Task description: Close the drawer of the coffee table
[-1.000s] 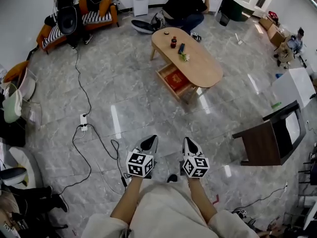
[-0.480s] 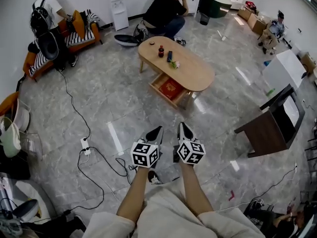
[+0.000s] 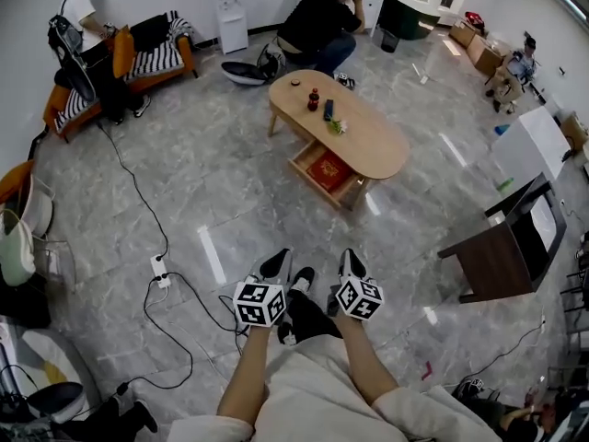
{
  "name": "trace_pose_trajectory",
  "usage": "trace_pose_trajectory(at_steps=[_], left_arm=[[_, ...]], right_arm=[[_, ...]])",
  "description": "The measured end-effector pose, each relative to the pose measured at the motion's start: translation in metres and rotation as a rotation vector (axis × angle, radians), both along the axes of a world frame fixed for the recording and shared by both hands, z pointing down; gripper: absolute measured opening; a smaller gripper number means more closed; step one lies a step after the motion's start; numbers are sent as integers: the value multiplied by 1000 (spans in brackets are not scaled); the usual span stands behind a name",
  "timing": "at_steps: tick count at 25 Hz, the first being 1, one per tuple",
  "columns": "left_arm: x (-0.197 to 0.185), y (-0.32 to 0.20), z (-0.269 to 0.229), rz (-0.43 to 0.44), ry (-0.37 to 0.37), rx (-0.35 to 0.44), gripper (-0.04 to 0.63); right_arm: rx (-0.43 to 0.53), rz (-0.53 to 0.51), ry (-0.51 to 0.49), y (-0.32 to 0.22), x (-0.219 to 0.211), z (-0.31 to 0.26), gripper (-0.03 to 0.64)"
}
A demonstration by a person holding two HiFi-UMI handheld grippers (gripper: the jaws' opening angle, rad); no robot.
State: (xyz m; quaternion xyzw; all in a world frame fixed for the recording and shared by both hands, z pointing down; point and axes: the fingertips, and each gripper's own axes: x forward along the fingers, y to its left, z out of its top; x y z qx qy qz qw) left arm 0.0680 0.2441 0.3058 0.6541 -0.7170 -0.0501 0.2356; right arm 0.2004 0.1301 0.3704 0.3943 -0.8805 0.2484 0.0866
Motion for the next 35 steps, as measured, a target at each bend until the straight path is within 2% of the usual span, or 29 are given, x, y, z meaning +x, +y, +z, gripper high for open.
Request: trace_pose_trajectory(at_steps=[3, 7, 12, 16, 22, 27, 30, 35], left_arm=[[-24, 5, 5, -20, 10, -4, 9], [-67, 2, 5, -82, 40, 10, 9], [-119, -2, 1, -138, 26, -10, 9], [-158, -24, -1, -183, 73, -10, 9], [-185, -94, -10, -85, 44, -26, 9], [-201, -148, -12, 18, -22, -72, 9], [-212, -171, -9, 50, -35, -90, 9], [-225, -195, 1, 70, -20, -91, 9]], right_arm=[[7, -16, -3, -10, -28, -3, 15], [24, -86, 0, -17, -79, -6, 15], [12, -117, -40, -37, -142, -12, 15], [5, -141, -79, -55, -188, -18, 15], [-4, -182, -120, -95, -236, -24, 15], [4, -128, -163, -147, -256, -28, 15], [3, -105, -183, -172, -266, -25, 15], [32, -157, -146, -184, -274, -14, 15]])
